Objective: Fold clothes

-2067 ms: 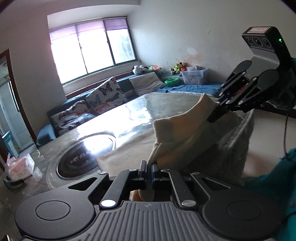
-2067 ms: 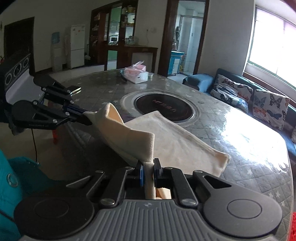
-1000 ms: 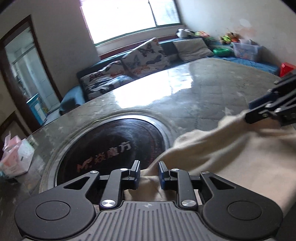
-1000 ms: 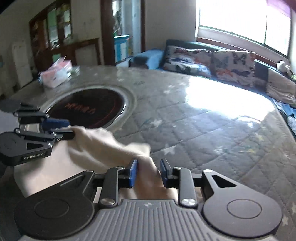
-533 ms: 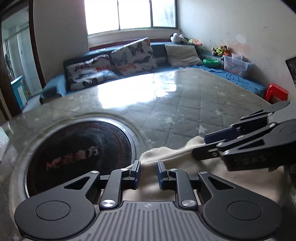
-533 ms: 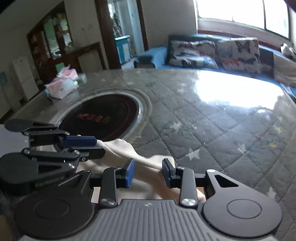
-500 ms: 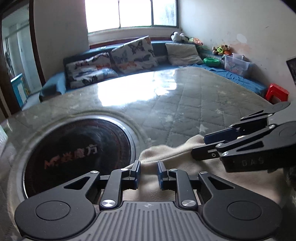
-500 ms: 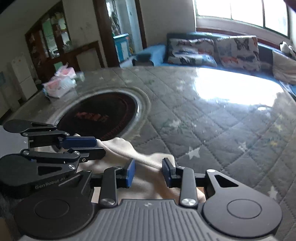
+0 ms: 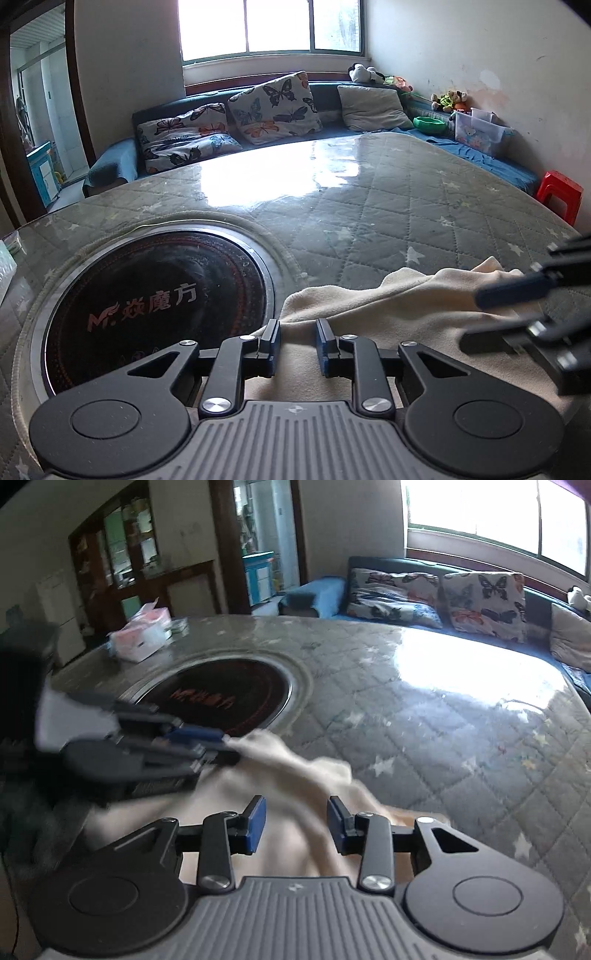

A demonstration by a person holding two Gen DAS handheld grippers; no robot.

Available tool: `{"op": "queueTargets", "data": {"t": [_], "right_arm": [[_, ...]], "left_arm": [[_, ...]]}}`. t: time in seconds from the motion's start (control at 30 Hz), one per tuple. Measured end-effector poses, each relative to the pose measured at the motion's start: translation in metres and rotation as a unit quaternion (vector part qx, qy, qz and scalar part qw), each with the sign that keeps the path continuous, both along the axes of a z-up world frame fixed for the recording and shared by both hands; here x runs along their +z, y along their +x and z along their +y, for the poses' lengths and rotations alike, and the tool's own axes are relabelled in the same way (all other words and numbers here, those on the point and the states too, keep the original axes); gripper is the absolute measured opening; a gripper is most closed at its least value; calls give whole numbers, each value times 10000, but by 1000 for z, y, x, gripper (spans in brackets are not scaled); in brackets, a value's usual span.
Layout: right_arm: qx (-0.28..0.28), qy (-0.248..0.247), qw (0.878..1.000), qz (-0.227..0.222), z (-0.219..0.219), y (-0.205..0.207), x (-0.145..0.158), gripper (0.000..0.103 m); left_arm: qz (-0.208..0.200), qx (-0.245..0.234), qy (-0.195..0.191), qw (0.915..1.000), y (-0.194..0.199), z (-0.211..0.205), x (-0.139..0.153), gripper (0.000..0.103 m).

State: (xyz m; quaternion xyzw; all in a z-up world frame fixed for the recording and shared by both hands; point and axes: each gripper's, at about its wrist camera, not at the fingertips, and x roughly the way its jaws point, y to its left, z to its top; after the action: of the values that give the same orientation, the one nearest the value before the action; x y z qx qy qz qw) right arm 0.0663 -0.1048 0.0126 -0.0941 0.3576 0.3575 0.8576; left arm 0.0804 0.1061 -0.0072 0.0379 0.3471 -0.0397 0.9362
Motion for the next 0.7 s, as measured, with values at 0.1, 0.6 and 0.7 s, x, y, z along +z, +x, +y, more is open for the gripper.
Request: {"op": "queueTargets", "data": {"t": [0.1,0.6,0.7], "right_arm": [[-84,9,10000,49,-10,-5,-4,36],[-975,-107,9951,-83,-49,21,-13,19],[-1013,-248,9943,-198,-47,20,-18,12]], "left_arm": [[-19,6,16,10000,-1,-1,0,24],[-71,54,39,10000,-2,-1,-1,31],[-101,90,80,9999,-2,1,-3,38]]}}
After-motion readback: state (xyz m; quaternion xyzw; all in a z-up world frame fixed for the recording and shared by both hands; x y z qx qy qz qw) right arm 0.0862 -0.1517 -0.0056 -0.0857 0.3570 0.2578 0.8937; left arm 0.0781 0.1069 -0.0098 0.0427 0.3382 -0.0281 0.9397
